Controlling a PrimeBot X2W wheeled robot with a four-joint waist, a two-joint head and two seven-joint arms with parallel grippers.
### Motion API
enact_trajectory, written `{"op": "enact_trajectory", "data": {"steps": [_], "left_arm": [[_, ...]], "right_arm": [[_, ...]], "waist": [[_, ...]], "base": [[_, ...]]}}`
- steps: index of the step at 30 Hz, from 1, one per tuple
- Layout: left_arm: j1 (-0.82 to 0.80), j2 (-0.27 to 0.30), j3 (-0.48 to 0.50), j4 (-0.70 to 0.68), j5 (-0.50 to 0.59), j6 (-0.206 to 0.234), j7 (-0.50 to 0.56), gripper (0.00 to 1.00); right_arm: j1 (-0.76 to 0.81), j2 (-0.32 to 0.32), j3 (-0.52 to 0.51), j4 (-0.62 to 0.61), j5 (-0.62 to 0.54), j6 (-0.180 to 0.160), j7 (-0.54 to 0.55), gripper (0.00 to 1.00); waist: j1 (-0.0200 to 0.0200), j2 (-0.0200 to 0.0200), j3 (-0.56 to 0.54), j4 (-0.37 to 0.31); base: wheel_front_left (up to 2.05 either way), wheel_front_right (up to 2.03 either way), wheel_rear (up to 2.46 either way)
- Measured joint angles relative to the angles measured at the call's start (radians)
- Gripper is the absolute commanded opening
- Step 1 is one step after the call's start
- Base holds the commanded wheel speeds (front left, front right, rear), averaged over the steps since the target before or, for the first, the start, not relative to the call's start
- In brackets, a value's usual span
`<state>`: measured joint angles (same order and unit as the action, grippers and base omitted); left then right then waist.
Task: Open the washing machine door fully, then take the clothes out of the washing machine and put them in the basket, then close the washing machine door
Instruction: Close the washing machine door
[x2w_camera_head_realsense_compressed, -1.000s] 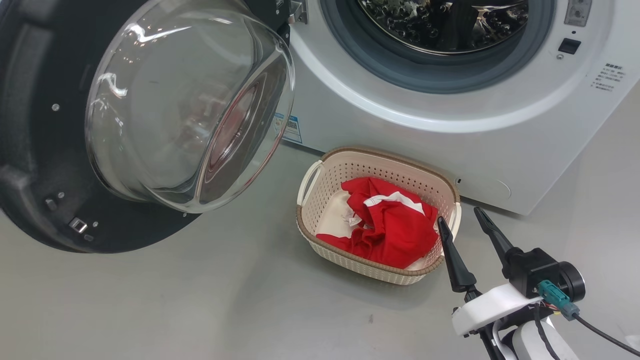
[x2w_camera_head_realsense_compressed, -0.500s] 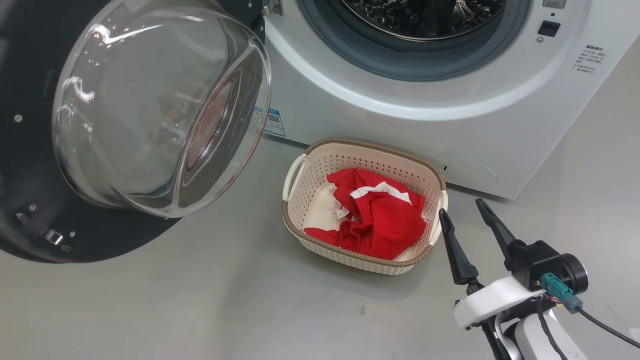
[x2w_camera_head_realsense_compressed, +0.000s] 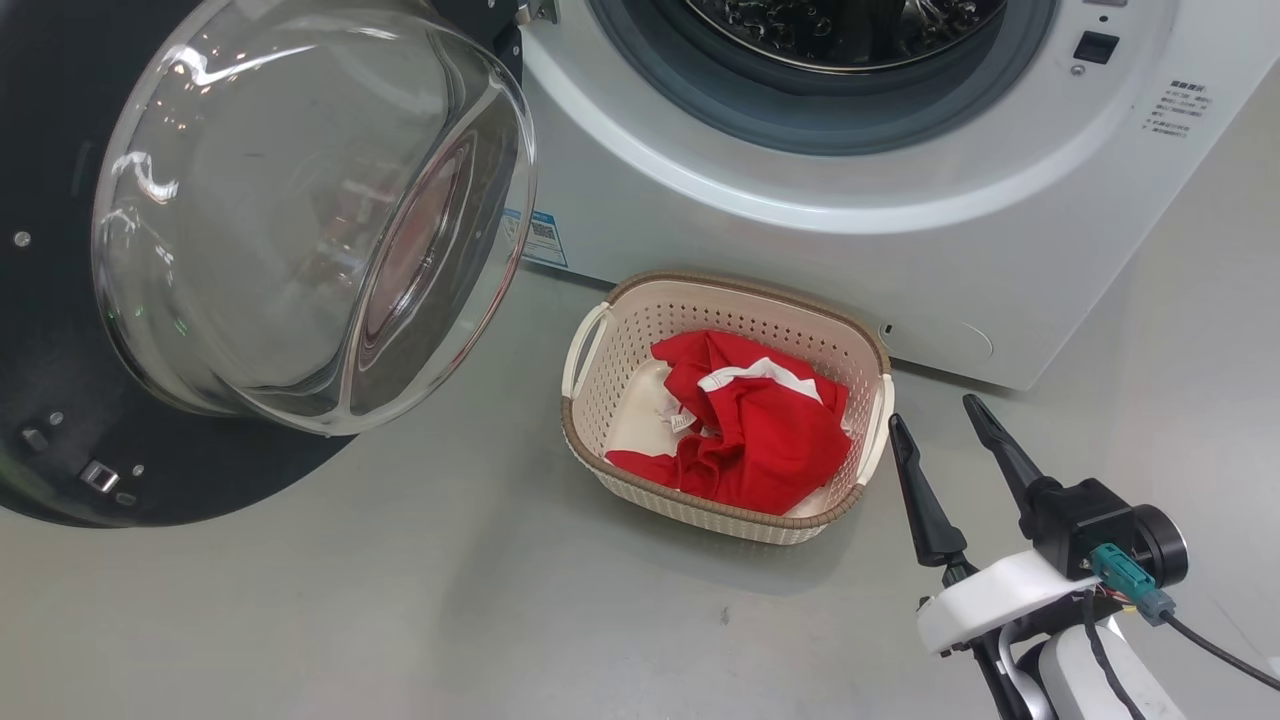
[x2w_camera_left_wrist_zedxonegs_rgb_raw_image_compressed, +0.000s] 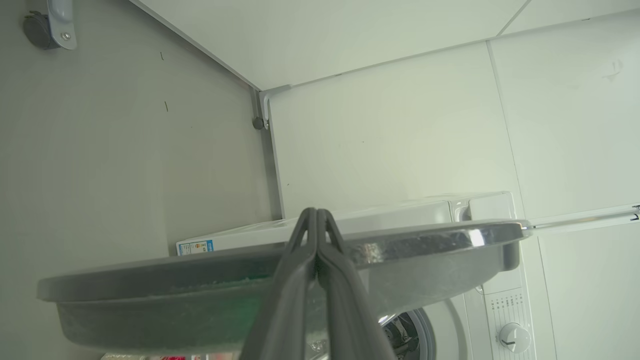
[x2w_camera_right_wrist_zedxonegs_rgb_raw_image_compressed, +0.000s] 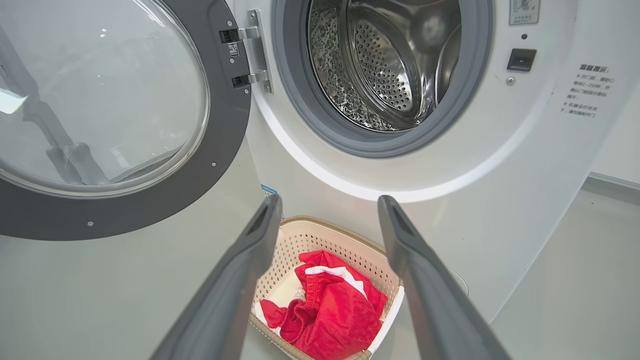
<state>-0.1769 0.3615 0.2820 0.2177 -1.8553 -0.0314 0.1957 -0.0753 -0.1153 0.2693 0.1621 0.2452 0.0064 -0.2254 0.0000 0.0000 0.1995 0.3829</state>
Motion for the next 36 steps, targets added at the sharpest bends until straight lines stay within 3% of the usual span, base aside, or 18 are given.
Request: {"op": "enact_trajectory", "data": {"steps": [21,36], "left_arm": [[-0.019,0.011,-0.026,0.026,-0.056,-0.071,0.156,0.0],[0.004,0.007,-0.063,-0.036,-0.134,-0.085,0.343,0.0]], "right_arm": [[-0.001,-0.004,0.0,-0.002,0.0,0.0,0.0,1.0],[-0.008,-0.004,0.0,-0.005,0.0,-0.001,0.0,1.0]], "waist": [[0.0,0.0,0.006,0.001],[0.0,0.0,0.005,0.001]], "base": [[0.0,0.0,0.0],[0.0,0.0,0.0]]}}
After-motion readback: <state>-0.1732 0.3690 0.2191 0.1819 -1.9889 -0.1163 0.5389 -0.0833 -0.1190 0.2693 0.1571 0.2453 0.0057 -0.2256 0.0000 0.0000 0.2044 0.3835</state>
